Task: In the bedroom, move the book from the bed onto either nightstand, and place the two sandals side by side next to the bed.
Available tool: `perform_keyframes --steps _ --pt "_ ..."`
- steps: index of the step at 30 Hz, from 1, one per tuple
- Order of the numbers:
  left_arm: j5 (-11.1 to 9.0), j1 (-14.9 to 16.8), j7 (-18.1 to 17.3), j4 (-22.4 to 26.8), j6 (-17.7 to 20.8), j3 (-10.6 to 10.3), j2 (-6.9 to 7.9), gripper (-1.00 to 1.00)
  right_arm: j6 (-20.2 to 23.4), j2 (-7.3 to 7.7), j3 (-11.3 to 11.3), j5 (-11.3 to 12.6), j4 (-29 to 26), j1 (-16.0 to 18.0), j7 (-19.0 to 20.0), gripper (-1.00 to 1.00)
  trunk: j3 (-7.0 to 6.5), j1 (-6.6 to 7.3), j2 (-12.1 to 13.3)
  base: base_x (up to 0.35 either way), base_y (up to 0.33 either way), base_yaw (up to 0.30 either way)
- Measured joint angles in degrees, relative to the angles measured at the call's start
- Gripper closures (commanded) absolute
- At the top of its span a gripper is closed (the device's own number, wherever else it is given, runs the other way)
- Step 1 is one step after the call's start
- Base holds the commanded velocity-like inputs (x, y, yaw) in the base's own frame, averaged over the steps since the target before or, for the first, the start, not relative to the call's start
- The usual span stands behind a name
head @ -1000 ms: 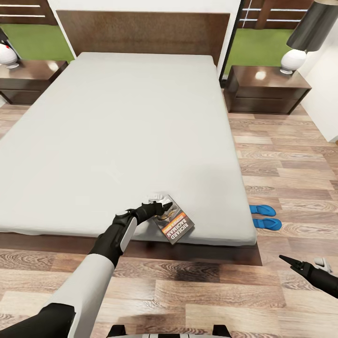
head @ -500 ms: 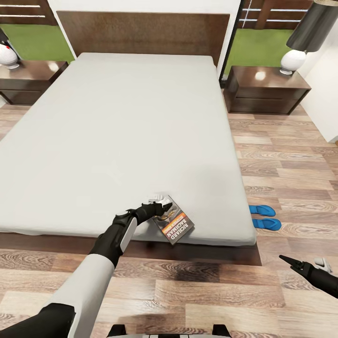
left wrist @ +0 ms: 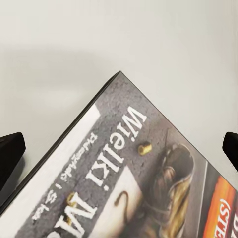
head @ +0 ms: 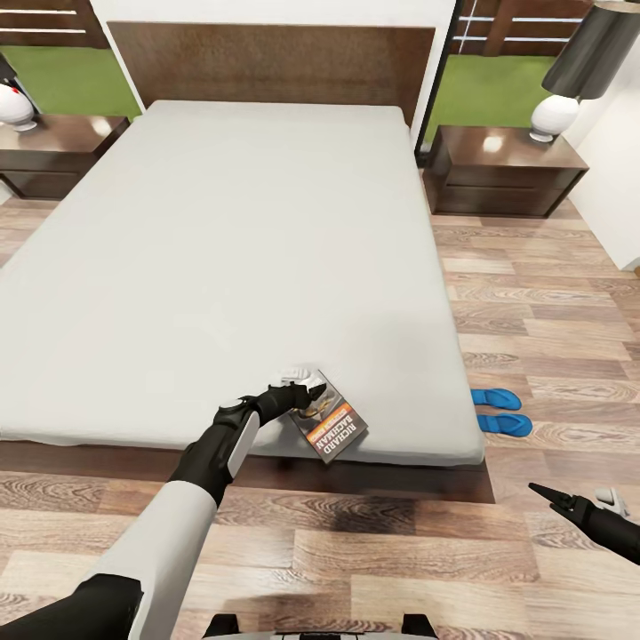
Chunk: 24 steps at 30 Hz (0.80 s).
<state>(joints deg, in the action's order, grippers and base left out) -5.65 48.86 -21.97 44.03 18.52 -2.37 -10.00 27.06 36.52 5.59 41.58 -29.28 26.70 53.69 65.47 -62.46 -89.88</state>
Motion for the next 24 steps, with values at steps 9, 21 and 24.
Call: perform_keyframes --steps 9,21,24 --pt "-0.07 0.00 -0.01 -0.05 0.00 0.06 0.00 -1.00 0.00 -0.01 0.00 0.00 0.00 0.00 -0.04 -1.00 0.00 0.00 0.00 0.000 0.000 0.000" --pt "-0.09 0.00 -0.01 -0.07 0.00 0.06 0.00 -1.00 0.00 -0.02 0.00 0.00 0.00 0.00 -0.05 -1.00 0.00 0.00 0.00 -0.065 0.000 0.000" --pt "-0.08 0.00 -0.01 -0.07 0.00 0.04 0.00 -1.00 0.00 0.01 0.00 0.00 0.00 0.00 -0.04 -1.00 0.00 0.00 0.00 -0.003 0.000 0.000"
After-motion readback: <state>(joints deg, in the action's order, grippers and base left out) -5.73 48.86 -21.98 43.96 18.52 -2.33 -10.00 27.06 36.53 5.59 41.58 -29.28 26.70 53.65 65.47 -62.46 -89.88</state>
